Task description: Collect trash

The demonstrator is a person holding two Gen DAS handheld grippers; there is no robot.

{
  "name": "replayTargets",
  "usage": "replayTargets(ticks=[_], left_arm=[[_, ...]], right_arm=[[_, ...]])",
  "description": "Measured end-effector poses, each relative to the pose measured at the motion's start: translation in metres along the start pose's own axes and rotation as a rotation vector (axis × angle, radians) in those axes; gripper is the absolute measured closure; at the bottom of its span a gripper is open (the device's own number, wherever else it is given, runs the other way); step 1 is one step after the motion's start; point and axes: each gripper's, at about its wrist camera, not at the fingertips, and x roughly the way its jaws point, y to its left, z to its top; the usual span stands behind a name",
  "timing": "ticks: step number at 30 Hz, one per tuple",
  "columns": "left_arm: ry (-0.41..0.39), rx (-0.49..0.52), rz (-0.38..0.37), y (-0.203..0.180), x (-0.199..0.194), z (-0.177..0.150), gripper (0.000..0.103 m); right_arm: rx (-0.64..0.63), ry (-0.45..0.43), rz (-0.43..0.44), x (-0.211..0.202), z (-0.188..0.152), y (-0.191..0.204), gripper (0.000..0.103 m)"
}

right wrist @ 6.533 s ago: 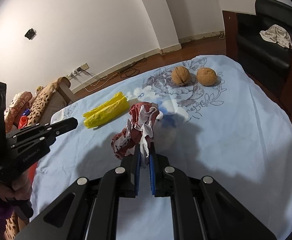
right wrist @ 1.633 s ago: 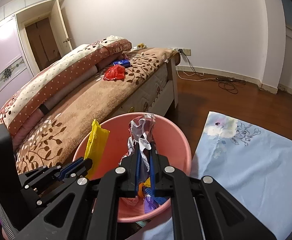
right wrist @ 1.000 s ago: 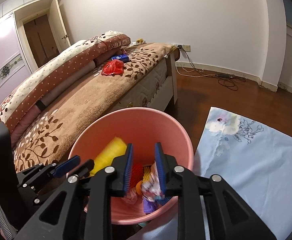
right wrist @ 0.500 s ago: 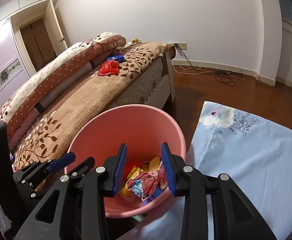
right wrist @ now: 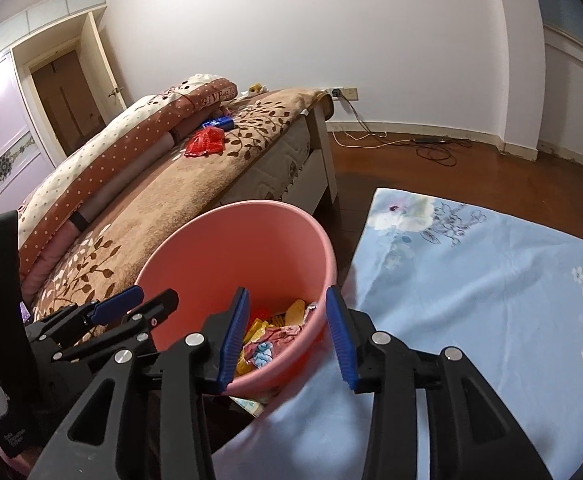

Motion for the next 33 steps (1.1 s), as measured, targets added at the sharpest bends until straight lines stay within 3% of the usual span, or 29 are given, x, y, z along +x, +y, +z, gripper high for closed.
replayTargets(ticks=[33], left_arm=[[-0.018, 0.04, -0.063, -0.043, -0.026, -0.004, 0.06]], right_arm=[[0.03, -0.076, -0.069, -0.06, -0.026, -0.027, 0.062]])
